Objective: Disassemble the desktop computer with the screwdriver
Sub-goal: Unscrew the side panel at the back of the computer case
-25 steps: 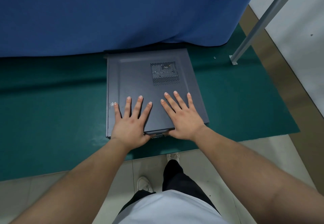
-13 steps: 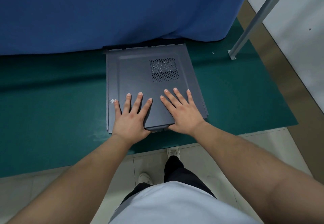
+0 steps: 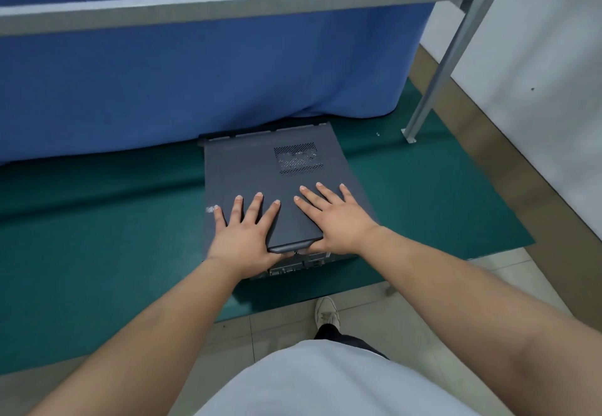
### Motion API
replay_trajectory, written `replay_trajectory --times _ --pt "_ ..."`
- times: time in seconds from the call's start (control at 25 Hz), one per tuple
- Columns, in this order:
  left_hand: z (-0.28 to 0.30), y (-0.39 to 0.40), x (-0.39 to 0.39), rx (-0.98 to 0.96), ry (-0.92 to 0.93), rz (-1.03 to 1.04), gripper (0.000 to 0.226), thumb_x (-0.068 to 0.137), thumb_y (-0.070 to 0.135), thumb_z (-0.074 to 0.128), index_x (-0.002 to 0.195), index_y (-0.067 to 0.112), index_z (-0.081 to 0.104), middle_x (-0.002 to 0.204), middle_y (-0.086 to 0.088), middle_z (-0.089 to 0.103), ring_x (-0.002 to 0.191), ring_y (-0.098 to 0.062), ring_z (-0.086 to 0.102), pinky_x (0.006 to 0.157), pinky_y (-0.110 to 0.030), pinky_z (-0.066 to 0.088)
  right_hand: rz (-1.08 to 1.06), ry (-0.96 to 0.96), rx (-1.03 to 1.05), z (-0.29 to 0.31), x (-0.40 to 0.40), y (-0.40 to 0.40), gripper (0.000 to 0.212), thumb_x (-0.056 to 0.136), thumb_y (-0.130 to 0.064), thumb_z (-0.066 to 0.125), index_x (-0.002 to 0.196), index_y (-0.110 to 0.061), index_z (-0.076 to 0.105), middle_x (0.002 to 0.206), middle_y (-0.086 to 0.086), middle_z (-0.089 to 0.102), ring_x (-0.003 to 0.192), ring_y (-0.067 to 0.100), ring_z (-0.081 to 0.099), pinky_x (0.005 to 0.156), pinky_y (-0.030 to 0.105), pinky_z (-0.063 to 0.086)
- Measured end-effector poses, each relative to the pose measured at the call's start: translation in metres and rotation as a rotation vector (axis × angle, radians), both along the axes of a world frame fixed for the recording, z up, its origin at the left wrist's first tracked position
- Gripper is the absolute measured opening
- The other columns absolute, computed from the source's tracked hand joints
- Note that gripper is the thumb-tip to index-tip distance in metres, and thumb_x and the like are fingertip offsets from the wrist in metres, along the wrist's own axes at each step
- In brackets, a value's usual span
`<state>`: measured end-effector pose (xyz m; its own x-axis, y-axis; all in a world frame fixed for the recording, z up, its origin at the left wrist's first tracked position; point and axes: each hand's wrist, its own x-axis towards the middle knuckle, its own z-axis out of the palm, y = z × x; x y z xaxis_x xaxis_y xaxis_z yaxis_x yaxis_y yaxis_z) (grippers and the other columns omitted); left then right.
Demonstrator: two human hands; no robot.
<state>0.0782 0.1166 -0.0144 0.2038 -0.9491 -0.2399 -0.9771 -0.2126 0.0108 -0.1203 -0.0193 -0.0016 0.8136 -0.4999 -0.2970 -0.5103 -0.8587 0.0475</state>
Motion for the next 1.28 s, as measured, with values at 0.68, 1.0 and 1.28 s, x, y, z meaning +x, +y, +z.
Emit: replay_trajectory --times 0.68,1.0,1.28 --pt "0.105 -0.011 0.011 -0.092 0.611 0.008 0.11 0.053 0.11 0.035 0.151 0.062 0.026 0.165 0.029 0.019 0.156 -0.014 0.021 0.125 -0.05 0.022 -1.131 -1.339 1.583 0.133 -0.049 -0.038 0.012 0.088 0.003 0.057 0.088 -0.009 0.057 0.085 0.01 0.073 0.071 0.021 0.074 0.062 0.026 0.062" --pt "0.214 -0.082 -0.08 -0.141 1.214 0.207 0.077 0.076 0.089 0.053 0.137 0.043 0.06 0.14 0.02 0.056 0.125 -0.018 0.051 0.104 -0.048 0.039 -0.887 -1.387 1.071 0.245 -0.064 0.021 0.019 0.084 0.005 0.052 0.075 -0.009 0.062 0.068 0.006 0.064 0.057 0.019 0.061 0.052 0.024 0.053" --pt "0.288 -0.12 -0.119 0.019 1.617 0.065 0.065 0.079 0.081 0.061 0.09 0.019 0.08 0.098 -0.009 0.077 0.098 -0.034 0.074 0.092 -0.057 0.053 -0.673 -0.993 0.591 0.315 -0.091 0.045 0.039 0.071 -0.015 0.061 0.107 -0.003 0.069 0.097 0.021 0.073 0.071 0.017 0.068 0.053 0.021 0.051"
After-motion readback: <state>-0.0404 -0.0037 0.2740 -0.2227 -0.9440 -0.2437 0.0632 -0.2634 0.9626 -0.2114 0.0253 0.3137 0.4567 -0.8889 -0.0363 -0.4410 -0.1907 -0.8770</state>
